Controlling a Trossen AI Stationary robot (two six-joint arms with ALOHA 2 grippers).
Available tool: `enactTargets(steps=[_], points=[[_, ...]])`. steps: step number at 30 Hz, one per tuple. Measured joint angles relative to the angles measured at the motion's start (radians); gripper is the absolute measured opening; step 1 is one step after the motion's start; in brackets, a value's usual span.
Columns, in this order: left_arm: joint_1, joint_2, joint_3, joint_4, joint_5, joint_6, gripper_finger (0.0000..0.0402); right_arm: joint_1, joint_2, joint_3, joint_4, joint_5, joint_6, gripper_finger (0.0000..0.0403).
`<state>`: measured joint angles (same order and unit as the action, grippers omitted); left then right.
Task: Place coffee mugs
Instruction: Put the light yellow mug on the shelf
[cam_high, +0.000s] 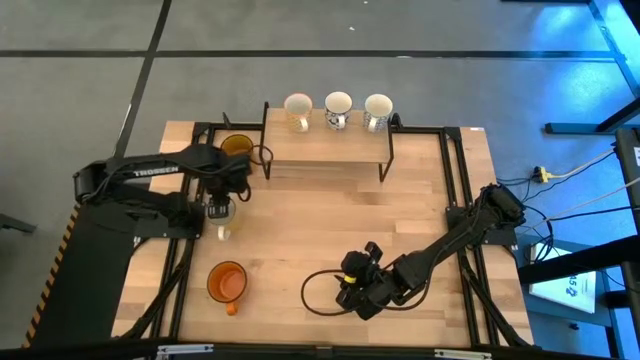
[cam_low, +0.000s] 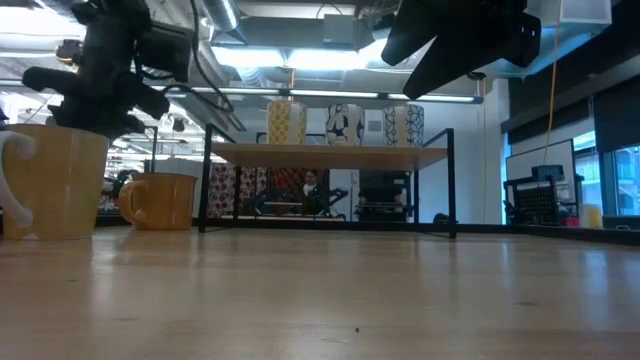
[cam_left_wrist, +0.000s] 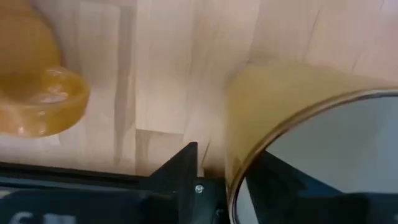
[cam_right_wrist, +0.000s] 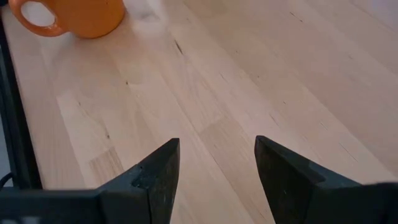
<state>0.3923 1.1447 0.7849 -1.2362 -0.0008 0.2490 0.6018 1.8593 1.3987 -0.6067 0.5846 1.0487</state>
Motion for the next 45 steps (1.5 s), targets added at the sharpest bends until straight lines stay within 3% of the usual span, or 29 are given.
enactTargets(steps=[7, 14, 22, 26, 28, 31, 38, 45], points=[[0.0, 0.037, 0.0, 0.008, 0.008, 0.022, 0.002, 0.0, 0.0, 0.0, 0.0, 0.007, -0.002, 0.0193], [-0.001, 0.039, 0.051, 0.007, 0.114, -0.074, 0.0019, 0.0, -0.022, 0.0, -0.036, 0.046, -0.036, 0.0193], [-0.021, 0.033, 0.267, 0.028, 0.143, -0.29, 0.0019, 0.0, -0.162, 0.002, -0.063, 0.306, -0.183, 0.0193], [-0.037, 0.033, 0.33, 0.131, 0.143, -0.395, 0.0019, -0.009, -0.187, 0.002, -0.002, 0.452, -0.336, 0.0193], [-0.043, 0.033, 0.333, 0.182, 0.15, -0.444, 0.0019, -0.028, -0.187, 0.002, 0.054, 0.476, -0.426, 0.0193], [-0.056, 0.034, 0.333, 0.253, 0.156, -0.51, 0.0019, -0.069, -0.187, 0.002, 0.125, 0.443, -0.549, 0.0193], [-0.112, 0.048, 0.333, 0.387, 0.161, -0.642, 0.0019, -0.186, -0.187, 0.002, 0.285, 0.231, -0.795, 0.0193], [-0.128, 0.048, 0.333, 0.407, 0.127, -0.711, 0.0019, -0.242, -0.14, 0.002, 0.466, 0.122, -1.033, 0.0193]])
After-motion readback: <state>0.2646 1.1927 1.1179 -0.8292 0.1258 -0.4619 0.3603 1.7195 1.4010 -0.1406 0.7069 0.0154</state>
